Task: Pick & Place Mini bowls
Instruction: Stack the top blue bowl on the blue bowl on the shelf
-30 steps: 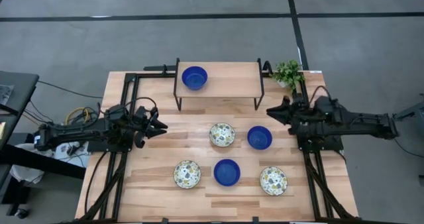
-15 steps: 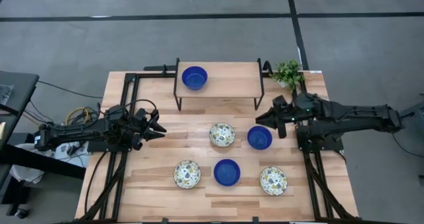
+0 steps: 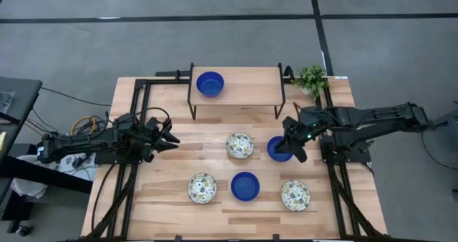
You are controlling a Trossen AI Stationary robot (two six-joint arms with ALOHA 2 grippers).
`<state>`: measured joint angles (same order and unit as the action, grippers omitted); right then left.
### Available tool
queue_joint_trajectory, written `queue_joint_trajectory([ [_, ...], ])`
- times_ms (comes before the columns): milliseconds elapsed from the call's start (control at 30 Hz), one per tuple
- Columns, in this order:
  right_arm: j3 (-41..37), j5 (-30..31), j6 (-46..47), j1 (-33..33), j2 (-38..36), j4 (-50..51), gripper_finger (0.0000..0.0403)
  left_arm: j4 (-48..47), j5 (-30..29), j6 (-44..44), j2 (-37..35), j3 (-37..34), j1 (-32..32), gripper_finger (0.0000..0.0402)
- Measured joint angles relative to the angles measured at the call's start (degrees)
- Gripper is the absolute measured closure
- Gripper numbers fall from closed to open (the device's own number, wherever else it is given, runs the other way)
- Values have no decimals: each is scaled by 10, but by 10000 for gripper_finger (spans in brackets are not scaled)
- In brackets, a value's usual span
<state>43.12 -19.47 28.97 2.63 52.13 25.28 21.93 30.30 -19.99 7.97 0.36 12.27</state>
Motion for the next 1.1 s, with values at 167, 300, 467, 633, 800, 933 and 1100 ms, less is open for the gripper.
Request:
queue_joint_trajectory([
  [167,6,-1,0,20,25,31,331,0,0,-2,0,0,0,303],
  [300,6,1,11,21,45,36,331,0,0,-3,0,0,0,303],
  [467,6,1,16,7,64,57,331,0,0,-4,0,0,0,303],
  [633,6,3,41,-21,73,146,331,0,0,-4,0,0,0,303],
  [800,6,4,41,-57,66,209,331,0,0,-4,0,0,0,303],
  [933,6,3,40,-83,67,244,331,0,0,-4,0,0,0,303],
  [1100,6,-15,-41,-65,67,233,331,0,0,-4,0,0,0,303],
])
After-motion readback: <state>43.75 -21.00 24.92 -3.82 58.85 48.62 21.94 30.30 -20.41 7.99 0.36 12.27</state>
